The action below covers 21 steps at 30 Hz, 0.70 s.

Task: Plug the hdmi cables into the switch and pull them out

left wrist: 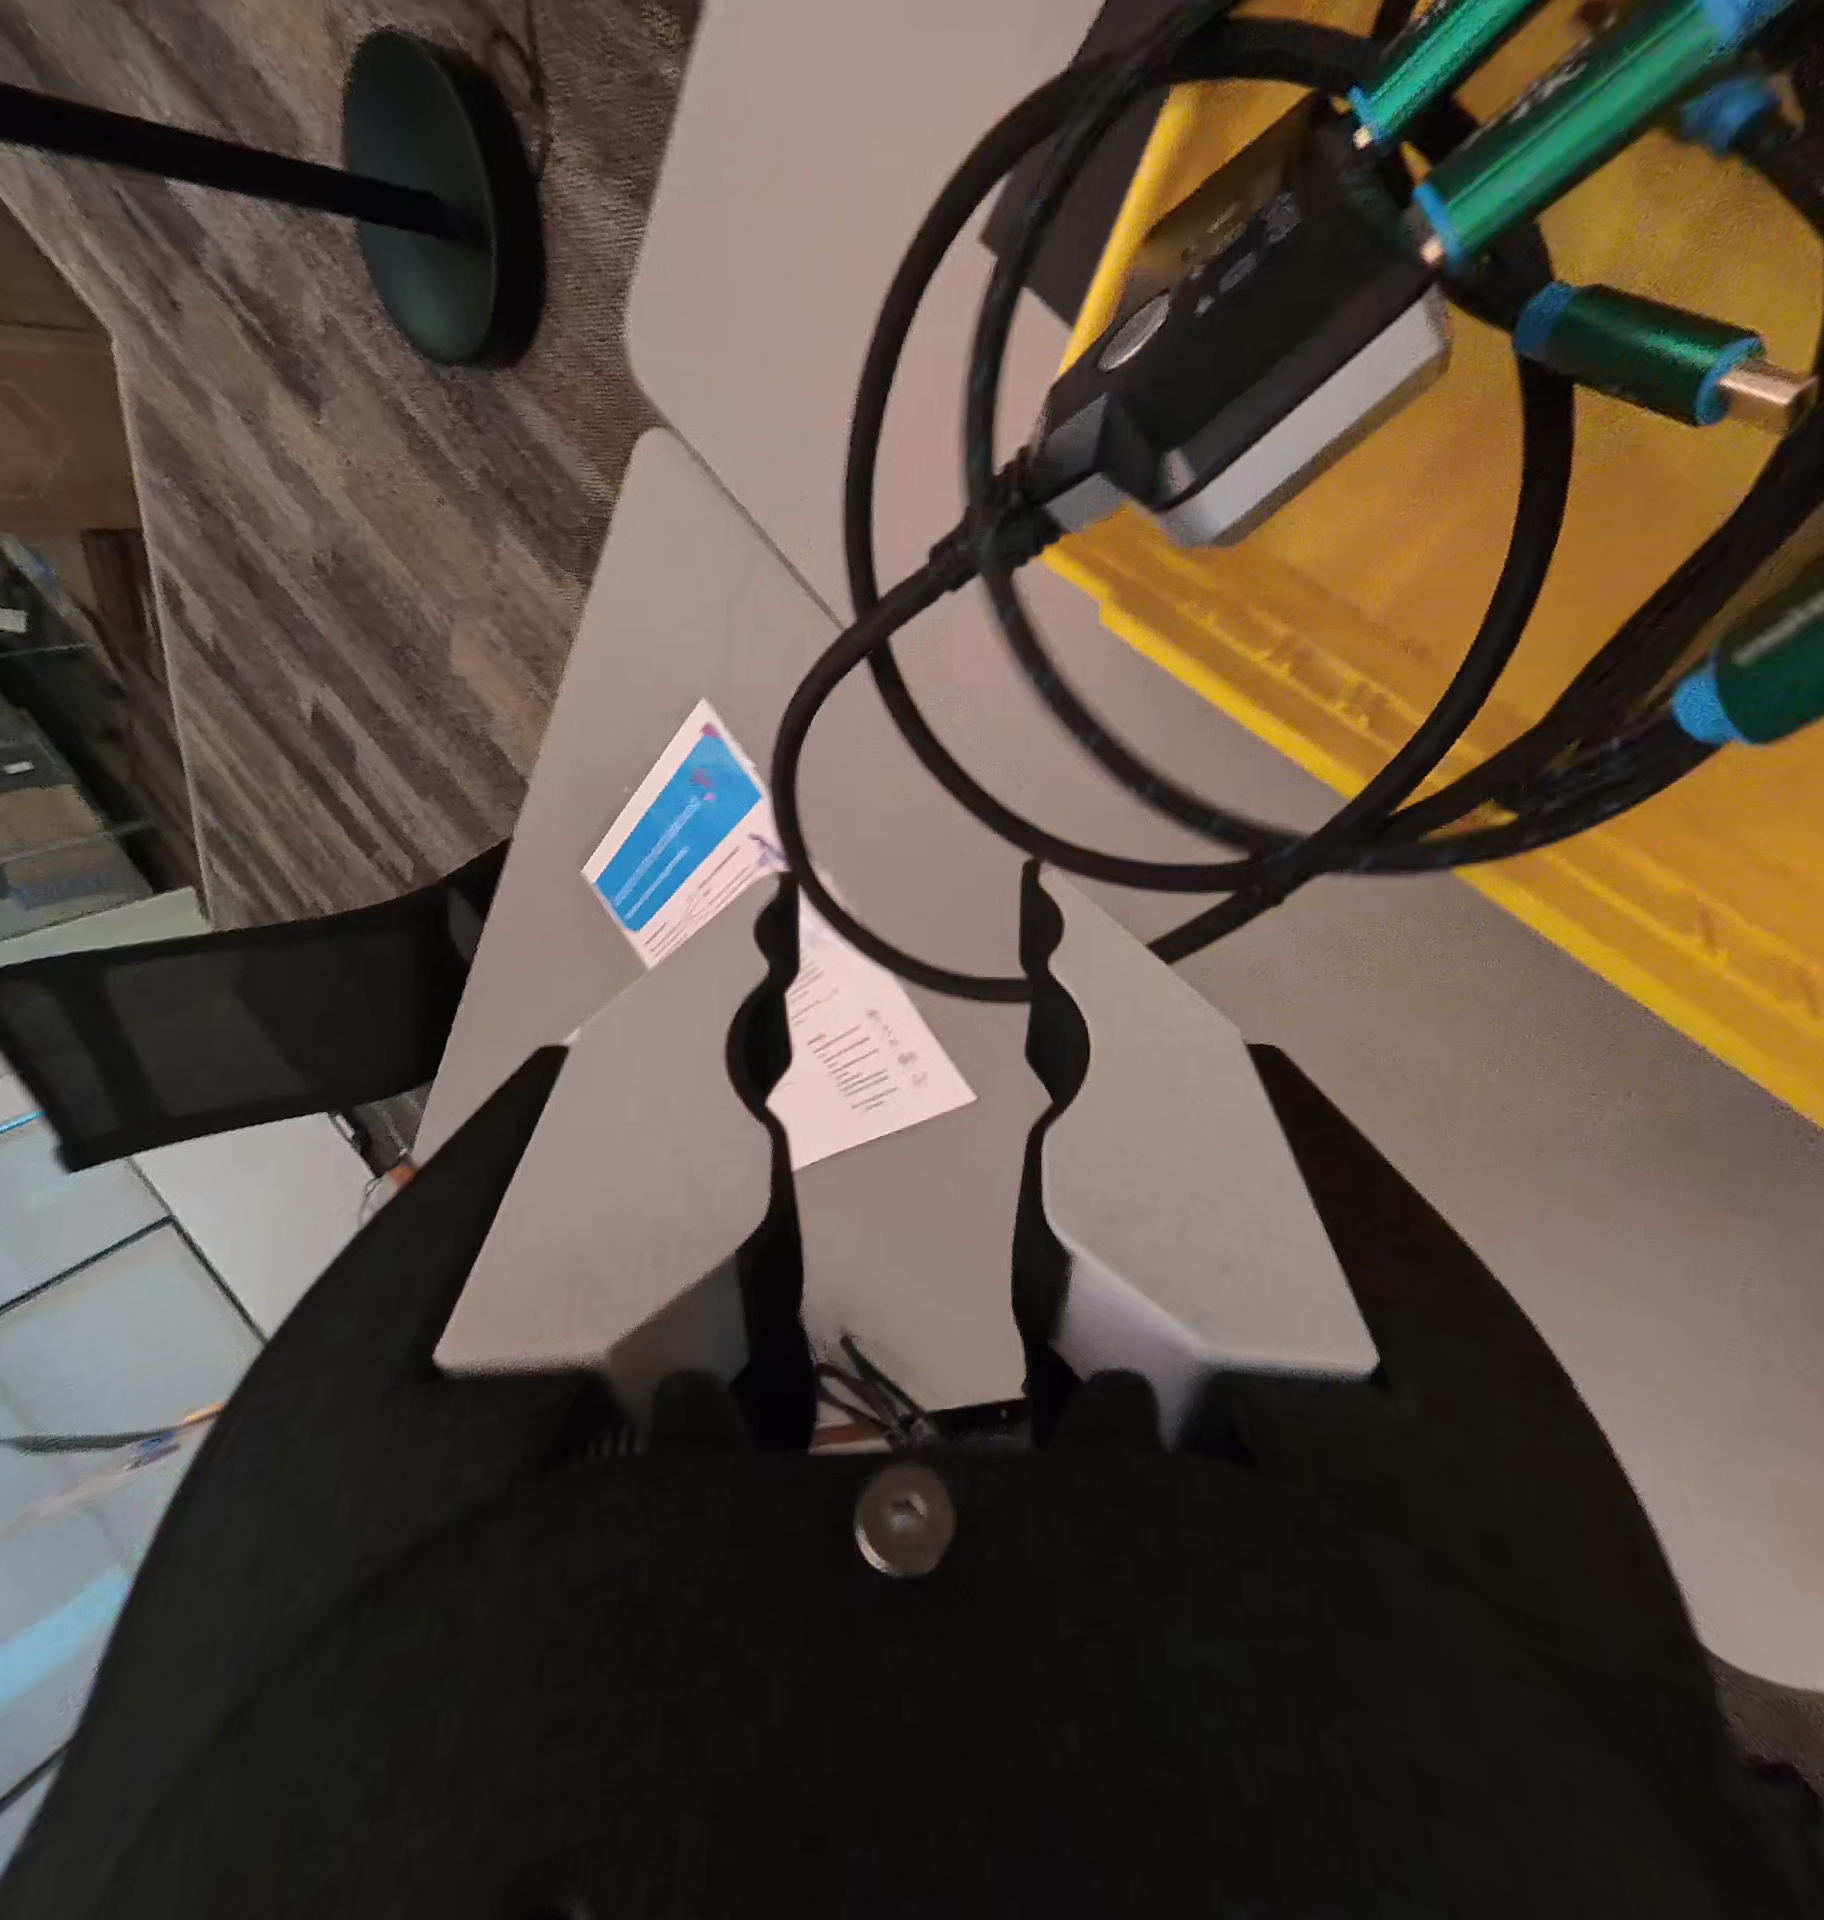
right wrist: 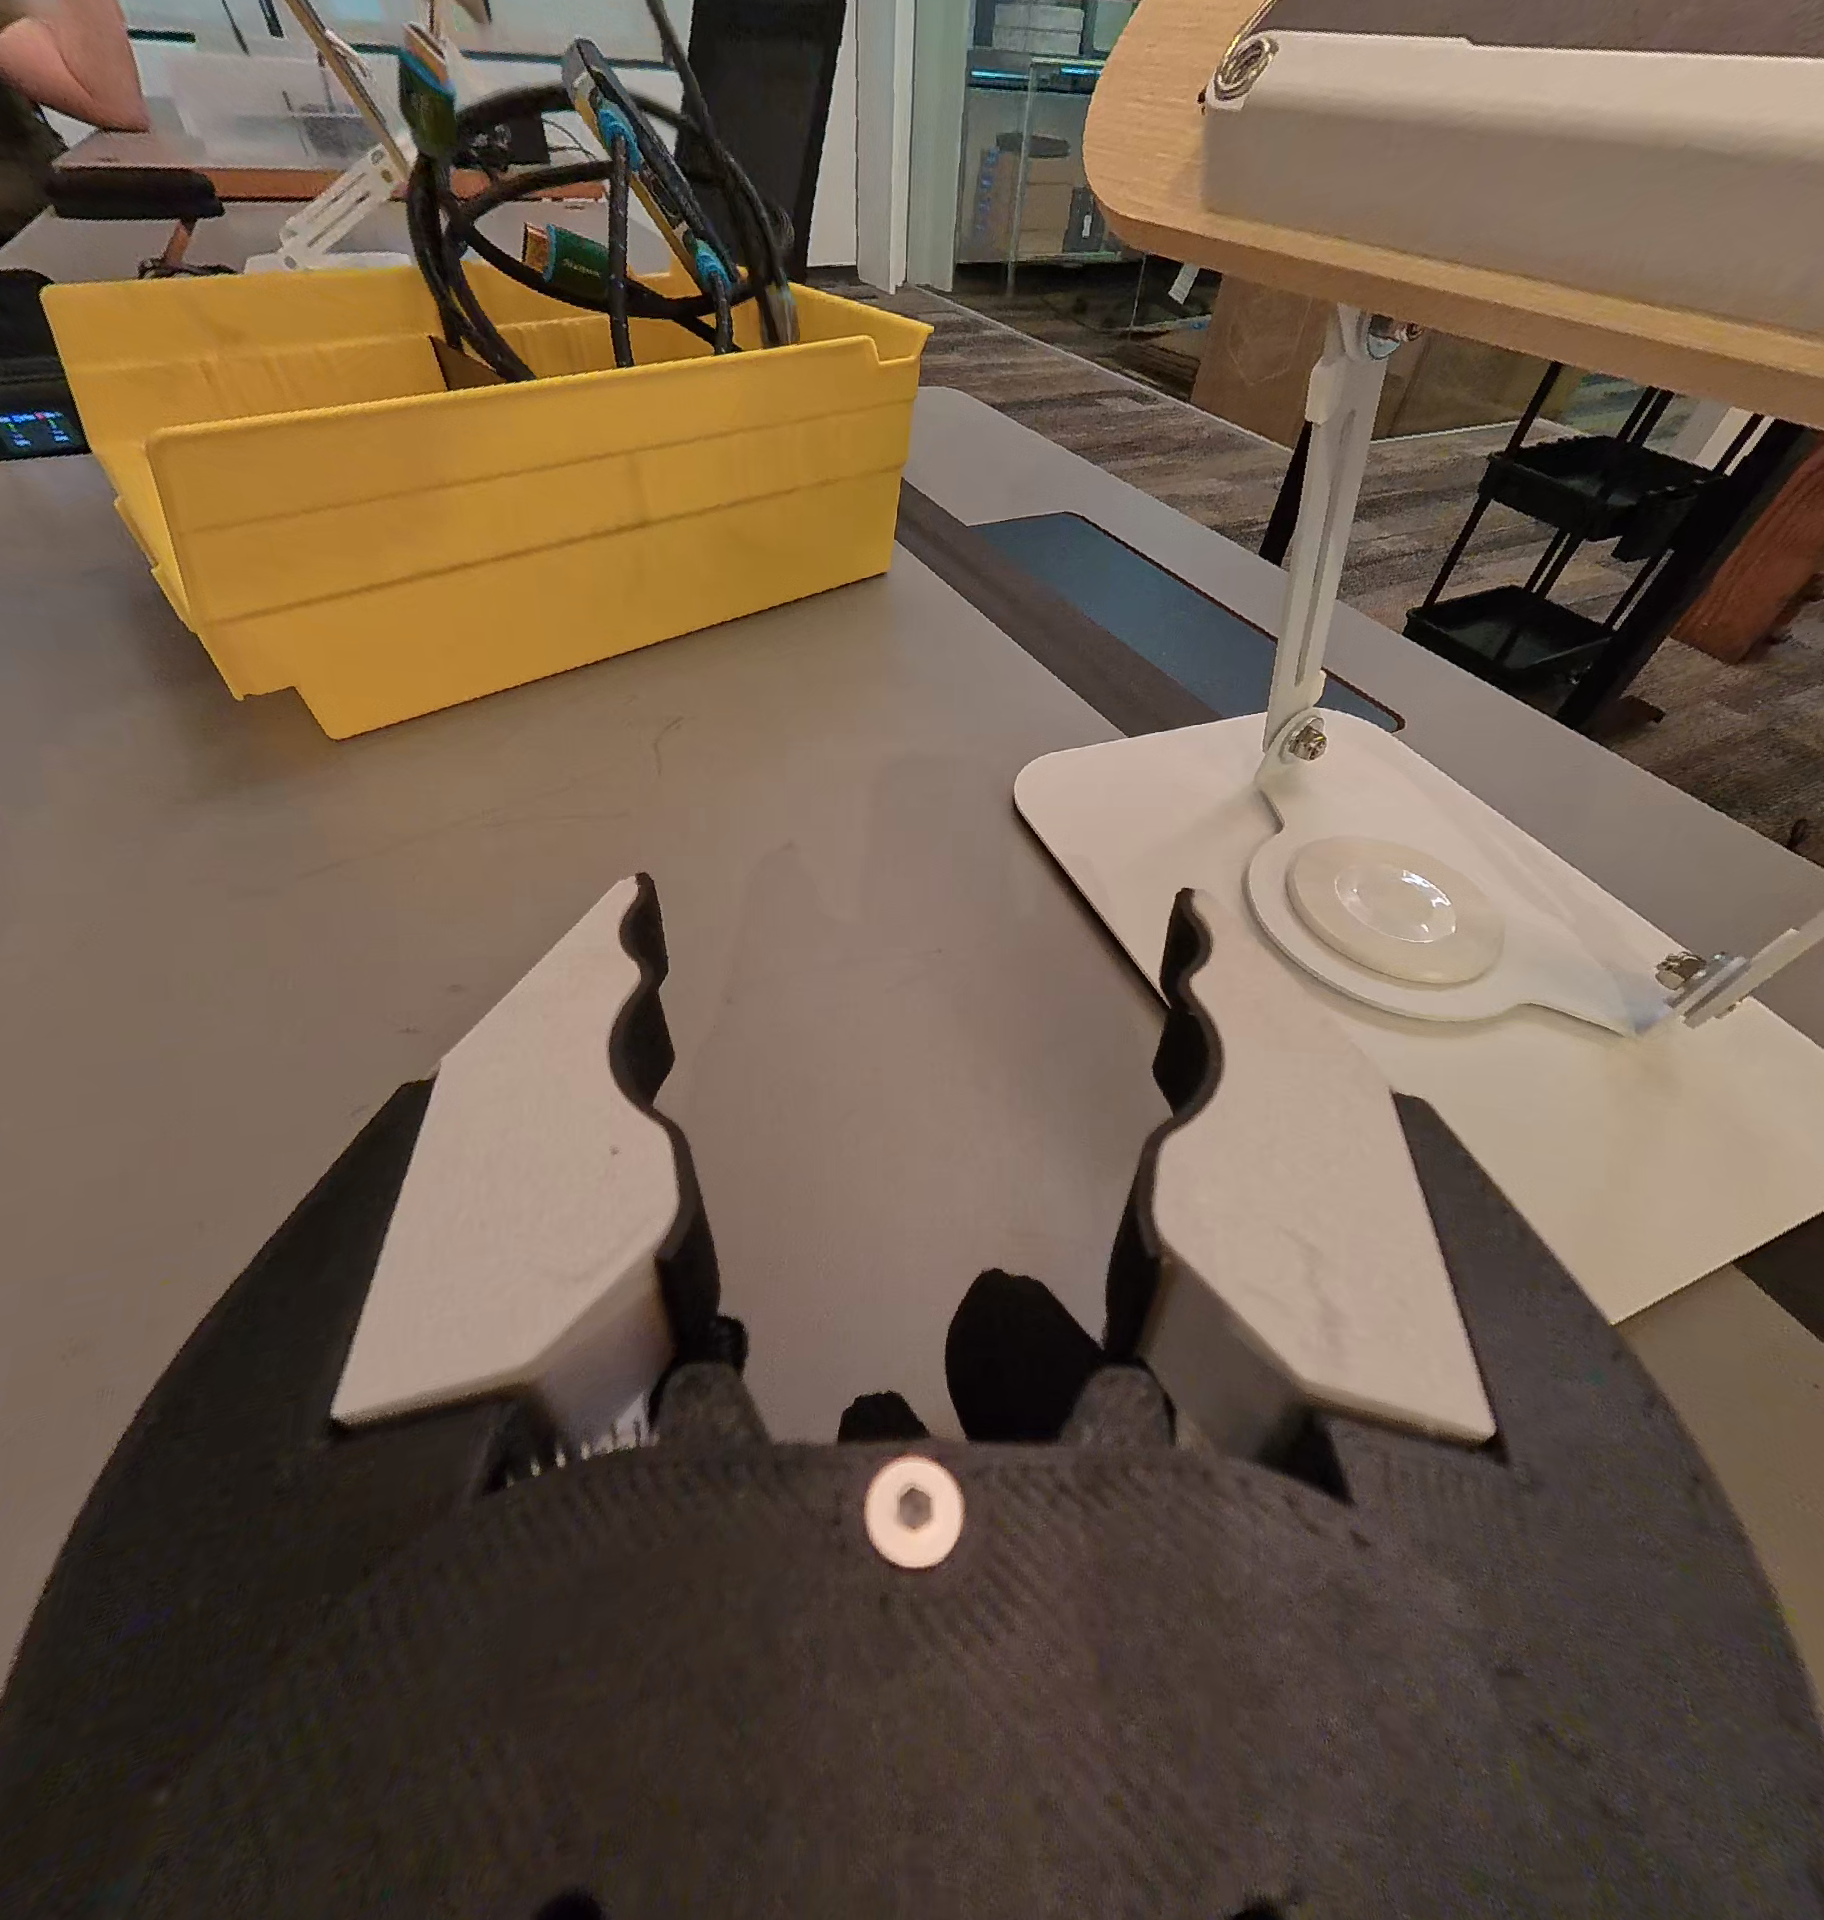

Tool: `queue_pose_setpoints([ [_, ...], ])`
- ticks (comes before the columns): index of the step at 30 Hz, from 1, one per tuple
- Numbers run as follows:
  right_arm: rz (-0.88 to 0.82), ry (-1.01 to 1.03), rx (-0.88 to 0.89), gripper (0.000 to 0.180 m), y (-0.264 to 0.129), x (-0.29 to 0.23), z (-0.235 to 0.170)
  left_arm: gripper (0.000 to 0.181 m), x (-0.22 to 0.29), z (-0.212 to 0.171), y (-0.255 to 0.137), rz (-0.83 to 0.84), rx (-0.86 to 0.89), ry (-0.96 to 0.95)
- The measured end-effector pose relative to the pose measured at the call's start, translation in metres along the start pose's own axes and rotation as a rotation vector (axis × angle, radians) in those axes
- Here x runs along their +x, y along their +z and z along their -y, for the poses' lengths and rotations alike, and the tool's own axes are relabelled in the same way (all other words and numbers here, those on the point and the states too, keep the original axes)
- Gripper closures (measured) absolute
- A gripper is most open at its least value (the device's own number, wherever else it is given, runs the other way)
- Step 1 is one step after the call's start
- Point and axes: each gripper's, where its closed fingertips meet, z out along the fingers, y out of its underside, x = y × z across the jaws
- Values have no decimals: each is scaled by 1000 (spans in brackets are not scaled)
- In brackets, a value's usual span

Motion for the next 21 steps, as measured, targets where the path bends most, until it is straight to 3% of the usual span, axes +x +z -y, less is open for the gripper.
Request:
queue_pose_setpoints([
  [1,0,-1,-1,85,0,0,0,140,-6,2,-11,25,13,-1],
  [4,0,-4,-3,85,0,0,0,143,-7,35,-51,61,119,15],
  [9,0,-6,-3,85,0,-1,0,150,54,121,-94,66,190,301],
  [13,1,-7,-3,85,0,-1,0,158,90,152,-74,16,98,444],
  [15,2,-7,-3,85,0,-1,0,163,97,169,-66,-2,135,479],
  [19,4,-6,-7,85,1,-1,-1,166,142,224,-85,-111,321,595],
  [21,5,-10,-11,85,1,-2,-1,161,146,242,-77,-98,271,637],
])
